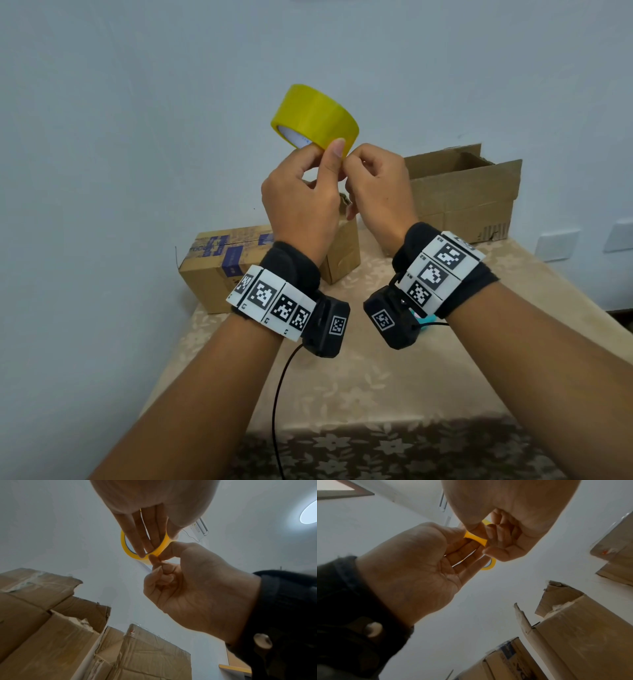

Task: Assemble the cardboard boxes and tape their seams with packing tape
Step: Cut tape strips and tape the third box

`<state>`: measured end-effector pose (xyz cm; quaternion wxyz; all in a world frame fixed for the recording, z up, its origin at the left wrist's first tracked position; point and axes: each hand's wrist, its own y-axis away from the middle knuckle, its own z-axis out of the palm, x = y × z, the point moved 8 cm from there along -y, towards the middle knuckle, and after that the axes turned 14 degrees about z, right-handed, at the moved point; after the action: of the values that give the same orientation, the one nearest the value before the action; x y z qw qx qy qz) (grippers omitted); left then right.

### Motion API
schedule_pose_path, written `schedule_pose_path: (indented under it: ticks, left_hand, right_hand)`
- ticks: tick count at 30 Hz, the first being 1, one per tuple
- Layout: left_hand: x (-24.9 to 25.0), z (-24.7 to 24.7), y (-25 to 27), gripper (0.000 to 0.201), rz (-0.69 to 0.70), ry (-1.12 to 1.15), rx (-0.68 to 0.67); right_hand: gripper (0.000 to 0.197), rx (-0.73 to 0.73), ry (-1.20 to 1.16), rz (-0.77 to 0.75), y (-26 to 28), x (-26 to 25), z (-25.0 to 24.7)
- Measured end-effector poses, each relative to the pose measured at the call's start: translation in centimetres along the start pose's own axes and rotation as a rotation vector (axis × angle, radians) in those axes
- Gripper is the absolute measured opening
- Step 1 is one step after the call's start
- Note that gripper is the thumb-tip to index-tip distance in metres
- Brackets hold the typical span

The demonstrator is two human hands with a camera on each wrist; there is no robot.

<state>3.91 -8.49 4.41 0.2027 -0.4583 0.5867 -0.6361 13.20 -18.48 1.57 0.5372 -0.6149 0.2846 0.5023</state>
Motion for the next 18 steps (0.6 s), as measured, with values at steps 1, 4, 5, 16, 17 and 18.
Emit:
schedule_pose_path:
  ticks: [1, 4, 5, 16, 17, 18]
  left_hand:
    - [0.03, -0.01, -0.02, 0.034, 0.0, -0.002, -0.002]
    - [0.28, -0.07, -0.13, 0.032, -0.001, 0.009, 0.0]
    - [0.35, -0.07, -0.15, 0.032, -0.002, 0.015, -0.001]
    - [0.09, 0.26, -0.03, 0.035, -0.029, 0.06, -0.008]
    - [-0.06, 0.24, 0.01, 0.036, -0.03, 0.062, -0.005]
    - [-0.27, 0.26, 0.08, 0.037, -0.037, 0.07, -0.004]
  right_hand:
    - [0.033, -0.004, -0.015, 0.008, -0.02, 0.06, 0.03]
    - [0.032, -0.003, -0.063, 0.037, -0.08, 0.08, -0.02]
    - [0.031, 0.001, -0.084, 0.048, -0.08, 0.09, -0.05]
    - [0.037, 0.1, -0.074, 0.025, -0.11, -0.13, -0.44]
    - [0.035, 0.103, -0.058, 0.024, -0.18, -0.05, -0.5]
    - [0.034, 0.108, -0.039, 0.022, -0.21, 0.05, -0.54]
